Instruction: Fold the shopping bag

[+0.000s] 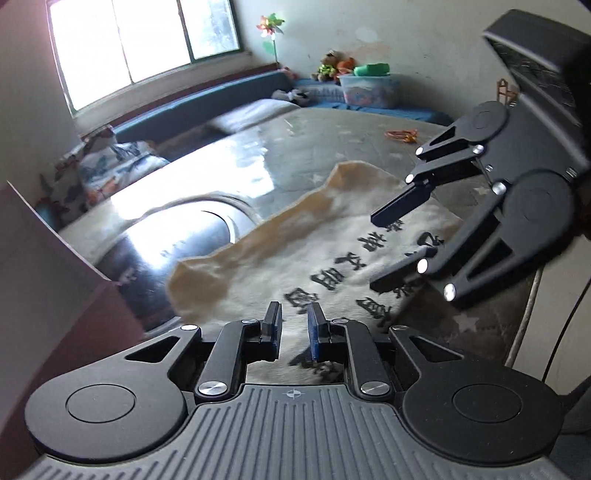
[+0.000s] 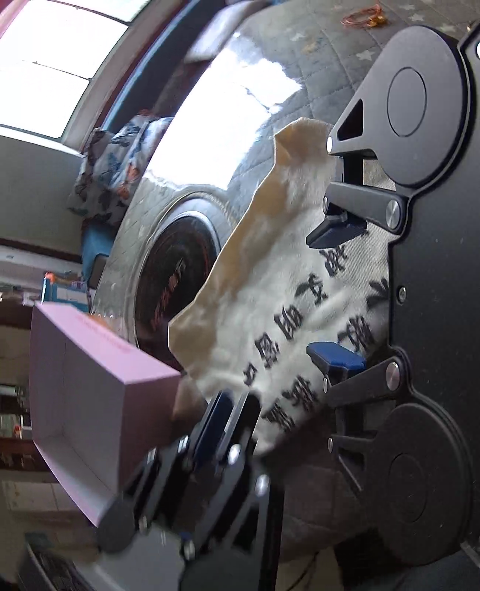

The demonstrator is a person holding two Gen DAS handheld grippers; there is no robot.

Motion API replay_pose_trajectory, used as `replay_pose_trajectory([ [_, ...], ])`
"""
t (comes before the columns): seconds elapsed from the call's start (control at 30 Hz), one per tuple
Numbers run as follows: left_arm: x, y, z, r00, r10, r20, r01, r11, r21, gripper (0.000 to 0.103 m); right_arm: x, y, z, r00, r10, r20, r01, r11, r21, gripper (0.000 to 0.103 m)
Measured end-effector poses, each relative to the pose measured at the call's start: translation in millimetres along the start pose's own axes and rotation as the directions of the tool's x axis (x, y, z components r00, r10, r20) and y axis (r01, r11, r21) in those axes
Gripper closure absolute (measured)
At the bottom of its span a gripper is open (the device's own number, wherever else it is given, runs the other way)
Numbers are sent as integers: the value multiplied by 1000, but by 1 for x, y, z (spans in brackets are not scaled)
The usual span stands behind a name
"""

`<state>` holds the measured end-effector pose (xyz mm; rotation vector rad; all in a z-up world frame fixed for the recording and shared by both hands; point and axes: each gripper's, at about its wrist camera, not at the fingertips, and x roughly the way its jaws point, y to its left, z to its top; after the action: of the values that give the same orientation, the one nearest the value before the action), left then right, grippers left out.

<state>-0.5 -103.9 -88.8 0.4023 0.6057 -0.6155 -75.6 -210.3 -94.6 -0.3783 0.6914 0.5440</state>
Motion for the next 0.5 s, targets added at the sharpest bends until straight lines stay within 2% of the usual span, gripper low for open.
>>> replay_pose_trajectory([
  [0.13,11,-5,-4,1000,-14,-16,14,1000,15,87,4,5,-7,1000,8,-5,-8,999,38,62],
  [0.5,19,-2,-8,999,-33,-40,33,999,-10,86,-1,0,-25,999,-32,15,31,996,89,64],
])
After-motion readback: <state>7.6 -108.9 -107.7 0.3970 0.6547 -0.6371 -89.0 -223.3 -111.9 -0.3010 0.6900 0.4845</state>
